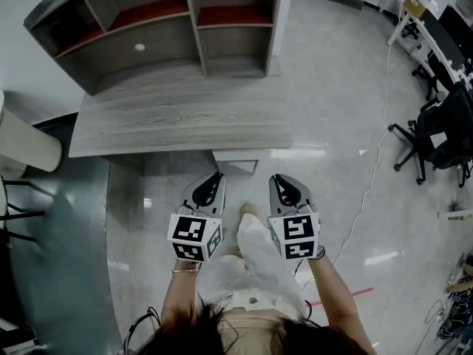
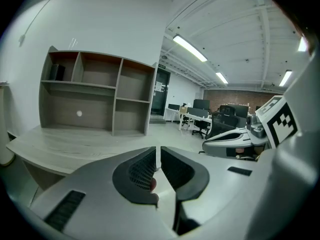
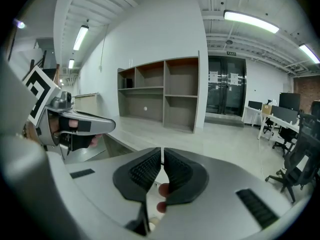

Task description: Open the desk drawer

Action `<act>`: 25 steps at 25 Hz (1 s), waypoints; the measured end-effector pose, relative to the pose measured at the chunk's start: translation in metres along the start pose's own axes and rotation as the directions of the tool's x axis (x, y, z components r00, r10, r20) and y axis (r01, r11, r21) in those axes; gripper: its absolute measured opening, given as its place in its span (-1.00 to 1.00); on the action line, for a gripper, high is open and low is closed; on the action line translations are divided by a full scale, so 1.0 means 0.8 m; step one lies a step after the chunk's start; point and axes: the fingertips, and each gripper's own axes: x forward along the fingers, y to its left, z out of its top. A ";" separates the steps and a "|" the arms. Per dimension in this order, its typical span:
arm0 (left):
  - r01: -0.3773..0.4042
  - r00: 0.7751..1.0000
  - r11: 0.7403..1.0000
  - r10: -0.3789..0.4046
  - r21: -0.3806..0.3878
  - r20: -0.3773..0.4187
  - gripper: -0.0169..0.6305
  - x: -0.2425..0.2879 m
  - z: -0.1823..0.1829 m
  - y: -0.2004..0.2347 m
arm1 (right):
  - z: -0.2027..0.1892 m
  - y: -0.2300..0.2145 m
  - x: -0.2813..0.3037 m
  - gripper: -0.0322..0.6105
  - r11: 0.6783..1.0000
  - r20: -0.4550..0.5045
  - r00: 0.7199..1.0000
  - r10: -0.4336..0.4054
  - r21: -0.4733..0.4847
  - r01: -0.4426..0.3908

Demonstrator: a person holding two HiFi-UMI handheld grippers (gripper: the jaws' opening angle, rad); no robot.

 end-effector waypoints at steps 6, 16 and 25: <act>-0.013 0.999 1.000 0.012 -0.026 -0.050 -0.90 0.030 -0.033 0.019 | -0.023 -0.011 0.042 -0.82 1.000 -0.062 0.998 0.007 -0.007 -0.008; -0.043 0.993 0.998 0.038 -0.047 -0.111 -0.90 0.071 -0.070 0.044 | -0.065 -0.022 0.098 -0.82 0.999 -0.141 0.990 0.023 0.046 -0.017; -0.084 0.984 0.996 0.077 -0.041 -0.159 -0.90 0.089 -0.101 0.073 | -0.089 -0.032 0.137 -0.82 0.998 -0.196 0.981 0.002 0.063 0.011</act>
